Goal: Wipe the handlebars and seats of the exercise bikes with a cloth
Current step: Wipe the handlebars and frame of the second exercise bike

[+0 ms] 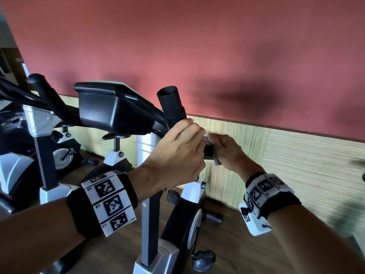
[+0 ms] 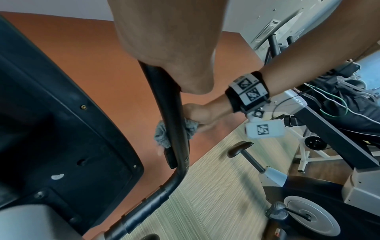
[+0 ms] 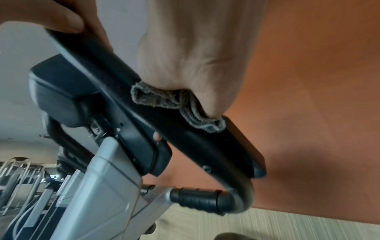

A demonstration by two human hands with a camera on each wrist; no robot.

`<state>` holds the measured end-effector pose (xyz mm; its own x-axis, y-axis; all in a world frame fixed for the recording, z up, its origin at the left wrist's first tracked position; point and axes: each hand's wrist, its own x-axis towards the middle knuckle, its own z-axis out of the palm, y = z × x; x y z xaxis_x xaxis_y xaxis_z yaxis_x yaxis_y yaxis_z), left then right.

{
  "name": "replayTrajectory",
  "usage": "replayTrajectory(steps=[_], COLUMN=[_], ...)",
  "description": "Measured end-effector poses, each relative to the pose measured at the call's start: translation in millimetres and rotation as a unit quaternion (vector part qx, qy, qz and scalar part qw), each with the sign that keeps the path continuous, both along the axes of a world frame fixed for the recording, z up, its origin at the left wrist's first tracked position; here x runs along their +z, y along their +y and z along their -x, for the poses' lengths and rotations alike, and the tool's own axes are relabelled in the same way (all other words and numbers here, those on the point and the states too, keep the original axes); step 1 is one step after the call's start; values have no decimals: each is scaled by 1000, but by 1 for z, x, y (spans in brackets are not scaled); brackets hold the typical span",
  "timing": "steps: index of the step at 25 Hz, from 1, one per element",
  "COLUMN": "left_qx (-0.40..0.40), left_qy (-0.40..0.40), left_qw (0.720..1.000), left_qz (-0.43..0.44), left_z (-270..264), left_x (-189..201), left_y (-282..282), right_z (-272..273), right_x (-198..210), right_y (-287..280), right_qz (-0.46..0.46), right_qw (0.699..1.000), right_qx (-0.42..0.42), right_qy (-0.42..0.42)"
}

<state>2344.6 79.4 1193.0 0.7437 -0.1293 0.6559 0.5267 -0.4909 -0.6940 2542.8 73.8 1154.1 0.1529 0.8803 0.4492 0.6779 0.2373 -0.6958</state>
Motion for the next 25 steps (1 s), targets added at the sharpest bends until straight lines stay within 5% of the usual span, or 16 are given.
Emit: replayTrajectory(steps=[6,10,15,20,25], left_qx=[-42,-58,-74,-78,-73], left_qy=[-26,-25,-23,-22,-17], left_qw=[999,997,996,995,995], left_qz=[21,44,53,64,66], left_z=[0,-1,1,1,3], left_x=[-1,-2,-3,-2,-2], left_y=[-1,0,2,-1,-2], right_z=[7,-8,-5,-21,-22], right_x=[-25,1,-28,-7,-43], right_y=[-20,13,-11,19,1], right_qz=[-72,34,-66,4,-103], right_qw=[993,999,997,999,988], right_qx=[21,16,23,-9,-38], right_qy=[88,22,25,-44,-111])
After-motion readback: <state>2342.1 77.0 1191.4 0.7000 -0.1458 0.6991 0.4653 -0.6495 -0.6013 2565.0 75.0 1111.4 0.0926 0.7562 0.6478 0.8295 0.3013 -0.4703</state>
